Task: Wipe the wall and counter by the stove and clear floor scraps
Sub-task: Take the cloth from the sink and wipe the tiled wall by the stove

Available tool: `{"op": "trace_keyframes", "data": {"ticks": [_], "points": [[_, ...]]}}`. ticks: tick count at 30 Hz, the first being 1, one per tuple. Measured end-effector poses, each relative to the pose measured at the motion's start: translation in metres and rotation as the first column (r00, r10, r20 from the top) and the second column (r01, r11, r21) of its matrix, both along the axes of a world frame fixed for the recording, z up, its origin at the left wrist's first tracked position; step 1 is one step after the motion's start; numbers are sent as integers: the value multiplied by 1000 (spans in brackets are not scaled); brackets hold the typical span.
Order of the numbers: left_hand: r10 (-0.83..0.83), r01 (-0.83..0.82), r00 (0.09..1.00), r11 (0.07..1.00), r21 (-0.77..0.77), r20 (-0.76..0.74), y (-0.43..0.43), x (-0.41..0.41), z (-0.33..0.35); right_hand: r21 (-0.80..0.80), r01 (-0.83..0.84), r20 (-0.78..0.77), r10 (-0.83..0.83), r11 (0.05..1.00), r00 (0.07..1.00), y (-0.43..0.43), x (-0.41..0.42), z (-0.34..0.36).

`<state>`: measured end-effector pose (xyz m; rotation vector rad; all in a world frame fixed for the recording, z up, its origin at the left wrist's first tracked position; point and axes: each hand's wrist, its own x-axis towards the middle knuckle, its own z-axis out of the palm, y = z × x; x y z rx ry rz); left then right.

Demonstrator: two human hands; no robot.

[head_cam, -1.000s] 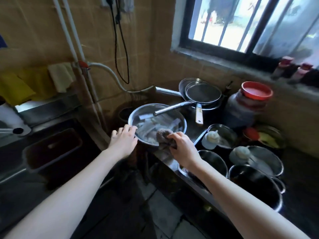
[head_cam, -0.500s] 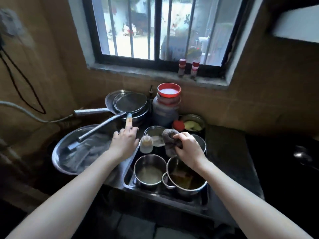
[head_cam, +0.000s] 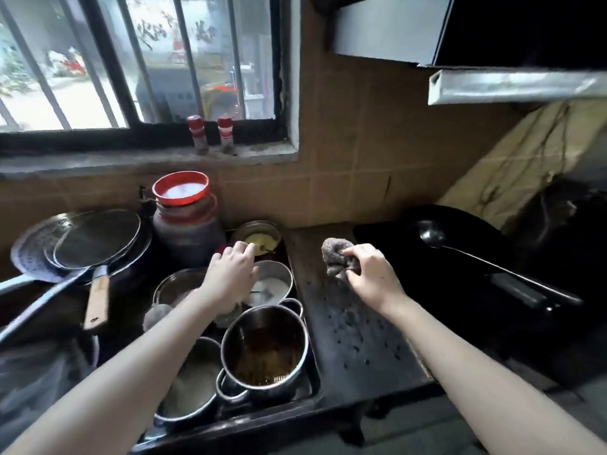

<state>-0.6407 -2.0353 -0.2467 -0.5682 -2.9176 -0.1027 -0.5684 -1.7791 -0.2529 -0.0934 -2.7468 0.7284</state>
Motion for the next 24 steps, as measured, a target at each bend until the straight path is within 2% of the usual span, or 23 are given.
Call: {"op": "trace_keyframes", "data": {"ticks": [8,14,18,24], "points": [[-98,98,995,995,15,-13,128,-21,4,-8,91,-17,-91,996,996,122,-3,0],[-52,51,999,996,78,6,231,-27,9,78,25,6,-26,997,1000,227,-16,18],[-12,11,1000,994,107,6,290,-22,8,131,-31,84,21,991,996,288,-31,29],[37,-30,999,982,185,-39,335,-36,37,226,-104,71,90,969,993,329,-69,47]]}}
